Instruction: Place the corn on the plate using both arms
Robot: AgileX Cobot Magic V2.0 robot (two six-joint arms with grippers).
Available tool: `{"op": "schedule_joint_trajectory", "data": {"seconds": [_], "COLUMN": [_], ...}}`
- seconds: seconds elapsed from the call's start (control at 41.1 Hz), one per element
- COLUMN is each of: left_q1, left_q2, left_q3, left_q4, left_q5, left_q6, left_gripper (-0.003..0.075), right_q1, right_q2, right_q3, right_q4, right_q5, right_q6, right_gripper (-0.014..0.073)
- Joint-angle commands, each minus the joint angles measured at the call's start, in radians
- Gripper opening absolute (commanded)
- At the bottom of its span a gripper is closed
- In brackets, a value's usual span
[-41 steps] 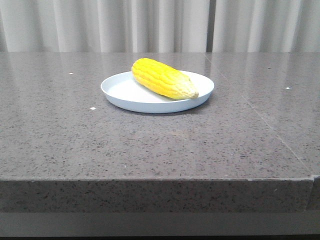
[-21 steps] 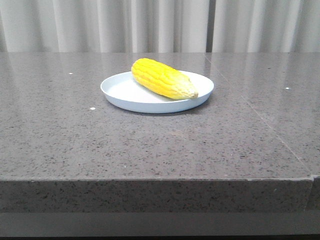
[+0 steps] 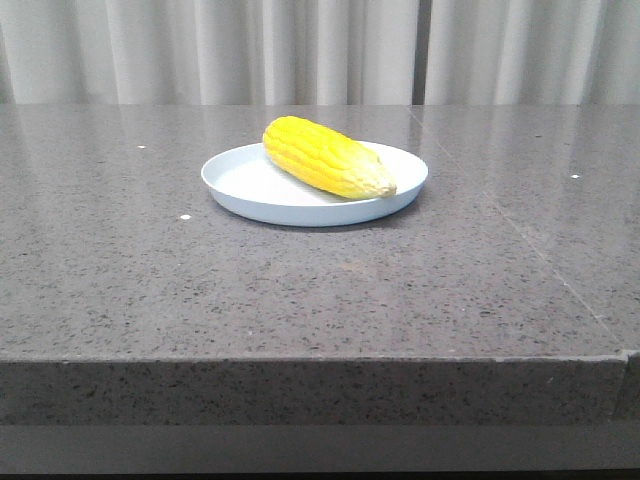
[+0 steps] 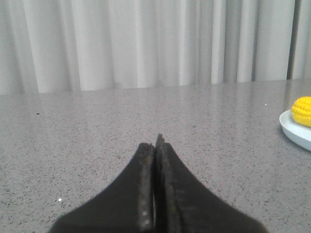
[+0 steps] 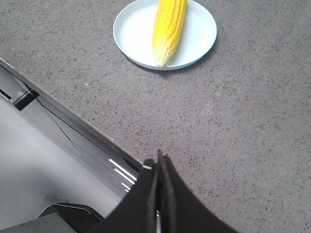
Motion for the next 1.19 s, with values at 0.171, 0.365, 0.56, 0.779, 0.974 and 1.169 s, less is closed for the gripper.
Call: {"op": "schedule_joint_trajectory", "data": {"seconds": [0.171, 0.365, 0.56, 0.779, 0.974, 1.169], "left_q1": [0.002, 0.002, 0.002, 0.002, 0.002, 0.002], "left_q2": [-0.015, -0.015, -0.015, -0.015, -0.015, -0.015], "left_q3": [0.021, 0.021, 0.021, 0.021, 0.021, 0.021], "left_q4": [-0.011, -0.011, -0.011, -0.011, -0.011, -0.011], "left_q5": [-0.086, -0.086, -0.086, -0.086, -0.086, -0.086], "left_q6": [-0.017, -0.017, -0.017, -0.017, -0.017, -0.017], "left_gripper": [-0.0020, -0.0020, -0.0020, -0.0020, -0.0020, -0.0020], "right_q1": [-0.001, -0.001, -0.001, -0.001, -0.024, -0.250], "right_q2": [0.004, 0.004, 0.004, 0.004, -0.026, -0.197], "right_q3": [-0.021, -0.021, -0.021, -0.021, 0.013, 0.237], "right_q4": [-0.009, -0.009, -0.009, -0.009, -0.017, -0.018], "right_q5": [-0.069, -0.069, -0.069, -0.069, -0.111, -0.462], "right_q6": [-0.011, -0.011, -0.011, -0.011, -0.011, -0.011], "right_gripper": [-0.0087, -0.0087, -0.0087, -0.0087, -0.0087, -0.0087]}}
